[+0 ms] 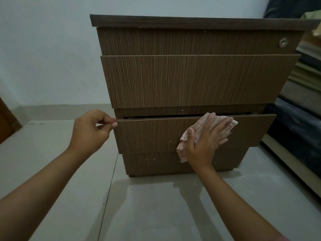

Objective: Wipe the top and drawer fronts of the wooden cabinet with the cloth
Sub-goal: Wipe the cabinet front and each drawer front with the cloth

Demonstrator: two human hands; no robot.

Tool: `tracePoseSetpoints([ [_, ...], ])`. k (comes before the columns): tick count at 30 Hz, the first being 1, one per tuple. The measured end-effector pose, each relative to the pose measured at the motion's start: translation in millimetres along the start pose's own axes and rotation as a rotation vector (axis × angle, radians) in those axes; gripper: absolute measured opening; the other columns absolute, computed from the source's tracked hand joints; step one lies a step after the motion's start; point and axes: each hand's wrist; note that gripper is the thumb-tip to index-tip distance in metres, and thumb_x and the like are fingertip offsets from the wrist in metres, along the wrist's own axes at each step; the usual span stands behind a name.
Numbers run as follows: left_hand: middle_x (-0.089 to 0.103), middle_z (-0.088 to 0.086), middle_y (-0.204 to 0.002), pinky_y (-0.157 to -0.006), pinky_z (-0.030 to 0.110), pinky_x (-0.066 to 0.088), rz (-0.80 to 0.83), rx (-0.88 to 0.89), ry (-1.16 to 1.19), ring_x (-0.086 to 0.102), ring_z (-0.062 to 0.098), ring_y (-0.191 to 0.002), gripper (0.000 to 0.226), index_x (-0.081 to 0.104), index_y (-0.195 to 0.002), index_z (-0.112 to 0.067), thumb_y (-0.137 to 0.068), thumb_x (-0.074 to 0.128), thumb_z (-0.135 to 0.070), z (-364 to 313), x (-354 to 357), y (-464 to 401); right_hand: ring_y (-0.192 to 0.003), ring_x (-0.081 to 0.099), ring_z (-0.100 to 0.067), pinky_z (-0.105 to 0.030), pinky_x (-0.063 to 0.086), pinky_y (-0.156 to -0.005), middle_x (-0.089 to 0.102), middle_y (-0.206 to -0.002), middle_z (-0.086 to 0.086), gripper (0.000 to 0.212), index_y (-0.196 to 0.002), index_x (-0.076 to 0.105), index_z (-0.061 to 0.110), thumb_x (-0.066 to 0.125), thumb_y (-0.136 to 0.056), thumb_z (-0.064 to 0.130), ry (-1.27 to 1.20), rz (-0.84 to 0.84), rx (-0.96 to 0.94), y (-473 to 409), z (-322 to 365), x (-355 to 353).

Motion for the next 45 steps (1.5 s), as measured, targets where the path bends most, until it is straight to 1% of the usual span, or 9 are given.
tracePoseSetpoints([
  [4, 0.065, 0.000, -0.079, -0.064, 0.005, 0.046, 0.003, -0.014, 0.002, 0.062, 0.007, -0.077, 0.008, 0.068, -0.079, -0.012, -0.075, 0.072, -0.007, 0.7, -0.6, -0.8, -0.142, -0.013, -0.044, -0.060, -0.008, -0.112, -0.007, -0.152, -0.030, 0.072, -0.149, 0.007, 0.005, 0.033, -0.096, 0.047, 0.006, -0.062, -0.057, 5.4, 30.0, 18.1],
  [10, 0.066, 0.003, -0.078, -0.066, 0.003, 0.046, 0.008, 0.012, -0.004, 0.062, 0.008, -0.077, 0.008, 0.067, -0.077, -0.011, -0.075, 0.072, -0.005, -0.1, -1.8, -0.7, -0.144, -0.016, -0.037, -0.068, 0.001, -0.110, -0.020, -0.157, -0.013, 0.070, -0.152, -0.009, 0.020, 0.026, -0.098, 0.049, 0.018, 0.002, -0.175, 49.1, 39.4, 49.1],
  [14, 0.065, 0.000, -0.080, -0.067, 0.003, 0.046, 0.016, 0.025, -0.015, 0.062, 0.007, -0.077, 0.006, 0.069, -0.080, -0.008, -0.076, 0.071, -0.005, 0.3, -0.4, -0.1, -0.144, -0.014, -0.035, -0.070, 0.002, -0.107, -0.012, -0.156, -0.017, 0.071, -0.152, -0.009, 0.024, 0.026, -0.097, 0.051, 0.010, 0.032, -0.086, 61.5, 20.9, 48.8],
  [20, 0.068, -0.001, -0.083, -0.069, 0.001, 0.044, 0.028, -0.052, 0.047, 0.063, 0.007, -0.081, 0.009, 0.071, -0.082, -0.013, -0.076, 0.072, -0.008, 2.5, -1.4, -1.8, -0.143, -0.011, -0.041, -0.066, -0.003, -0.109, -0.009, -0.154, -0.023, 0.072, -0.150, 0.000, 0.012, 0.033, -0.095, 0.046, -0.024, -0.005, 0.009, 37.0, 8.3, 30.1],
  [25, 0.068, -0.004, -0.087, -0.073, 0.007, 0.042, 0.074, -0.076, 0.023, 0.062, 0.003, -0.082, 0.017, 0.072, -0.092, -0.018, -0.077, 0.072, -0.010, 1.3, -2.5, -3.3, -0.142, -0.014, -0.039, -0.055, -0.010, -0.114, -0.009, -0.152, -0.029, 0.071, -0.149, 0.005, 0.004, 0.033, -0.096, 0.042, -0.044, -0.075, -0.021, 21.6, 28.2, 27.0],
  [28, 0.064, -0.006, -0.087, -0.071, 0.001, 0.039, 0.103, -0.080, -0.001, 0.060, -0.002, -0.080, 0.022, 0.071, -0.098, -0.018, -0.077, 0.072, -0.011, -0.1, -2.1, -5.0, -0.142, -0.013, -0.041, -0.057, -0.007, -0.114, -0.008, -0.151, -0.029, 0.070, -0.148, 0.008, 0.002, 0.033, -0.097, 0.042, -0.066, -0.085, -0.048, 21.7, 46.9, 30.7],
  [35, 0.063, -0.008, -0.086, -0.073, 0.010, 0.041, 0.123, -0.117, 0.010, 0.059, -0.002, -0.079, 0.019, 0.071, -0.092, -0.019, -0.077, 0.071, -0.009, -4.3, -2.5, -6.4, -0.143, -0.023, -0.030, -0.053, -0.020, -0.110, -0.030, -0.155, -0.002, 0.077, -0.150, -0.012, 0.029, 0.038, -0.094, 0.043, -0.026, -0.006, -0.149, 45.9, 64.9, 47.9],
  [41, 0.064, -0.004, -0.087, -0.069, 0.010, 0.041, 0.128, -0.130, 0.002, 0.059, 0.002, -0.081, 0.015, 0.071, -0.090, -0.018, -0.077, 0.071, -0.010, -3.5, -1.6, -7.3, -0.145, -0.015, -0.035, -0.065, -0.004, -0.109, -0.009, -0.156, -0.018, 0.073, -0.152, -0.003, 0.022, 0.035, -0.095, 0.044, -0.037, 0.020, -0.056, 55.1, 40.4, 45.3],
  [45, 0.065, 0.000, -0.089, -0.071, 0.013, 0.042, 0.130, -0.141, 0.006, 0.060, 0.006, -0.082, 0.014, 0.071, -0.089, -0.018, -0.077, 0.071, -0.009, -3.3, -1.3, -7.9, -0.143, -0.012, -0.042, -0.058, -0.007, -0.113, -0.008, -0.153, -0.026, 0.070, -0.151, 0.004, 0.008, 0.033, -0.097, 0.042, -0.044, -0.040, -0.002, 38.5, 28.8, 34.1],
])
Point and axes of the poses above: each hand's wrist, its own y-axis away from the middle knuckle, its own x-axis out of the palm, z = x × y
